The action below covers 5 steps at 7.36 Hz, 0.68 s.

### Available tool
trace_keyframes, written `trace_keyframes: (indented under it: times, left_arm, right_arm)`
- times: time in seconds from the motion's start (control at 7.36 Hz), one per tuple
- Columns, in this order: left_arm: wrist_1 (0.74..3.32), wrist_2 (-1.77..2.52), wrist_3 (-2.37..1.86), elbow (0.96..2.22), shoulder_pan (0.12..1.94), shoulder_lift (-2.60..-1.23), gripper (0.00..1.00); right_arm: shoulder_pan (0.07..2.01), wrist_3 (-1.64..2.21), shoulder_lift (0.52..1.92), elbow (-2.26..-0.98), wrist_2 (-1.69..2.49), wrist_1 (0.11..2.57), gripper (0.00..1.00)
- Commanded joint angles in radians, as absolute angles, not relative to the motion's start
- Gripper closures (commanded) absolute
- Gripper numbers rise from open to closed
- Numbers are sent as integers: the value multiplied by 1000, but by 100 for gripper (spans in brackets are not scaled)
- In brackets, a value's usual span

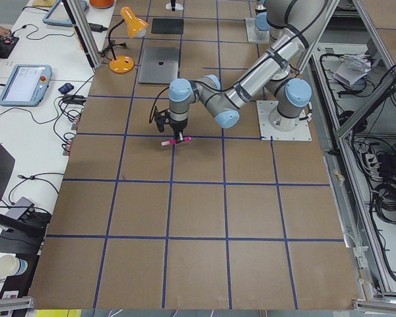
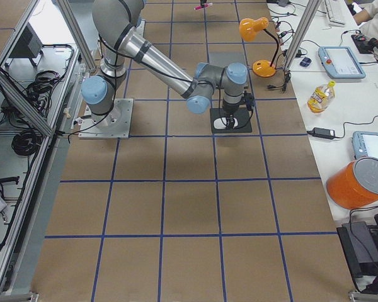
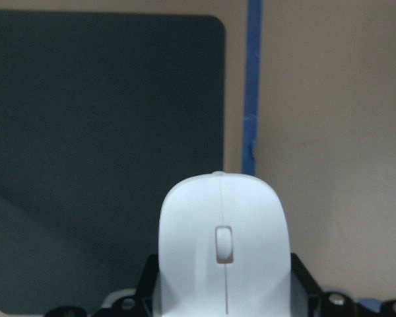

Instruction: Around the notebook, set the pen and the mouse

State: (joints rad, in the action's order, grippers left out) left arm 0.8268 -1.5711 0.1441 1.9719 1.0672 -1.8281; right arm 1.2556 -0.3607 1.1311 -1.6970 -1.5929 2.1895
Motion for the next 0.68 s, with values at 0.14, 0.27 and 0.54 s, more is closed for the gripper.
trace_keyframes:
  times: [0.14, 0.27, 0.54]
  left_arm:
    - [890, -1556, -293, 1970, 1270, -1773, 100]
    - [891, -1557, -413, 1970, 1332, -1761, 100]
    - [890, -1549, -736, 1971, 1470, -1776, 100]
  right_arm:
    - [1348, -200, 1013, -1581, -1591, 2178, 64]
    - [1350, -198, 993, -1578, -1591, 2180, 63]
    - [1350, -196, 971, -1586, -1591, 2178, 63]
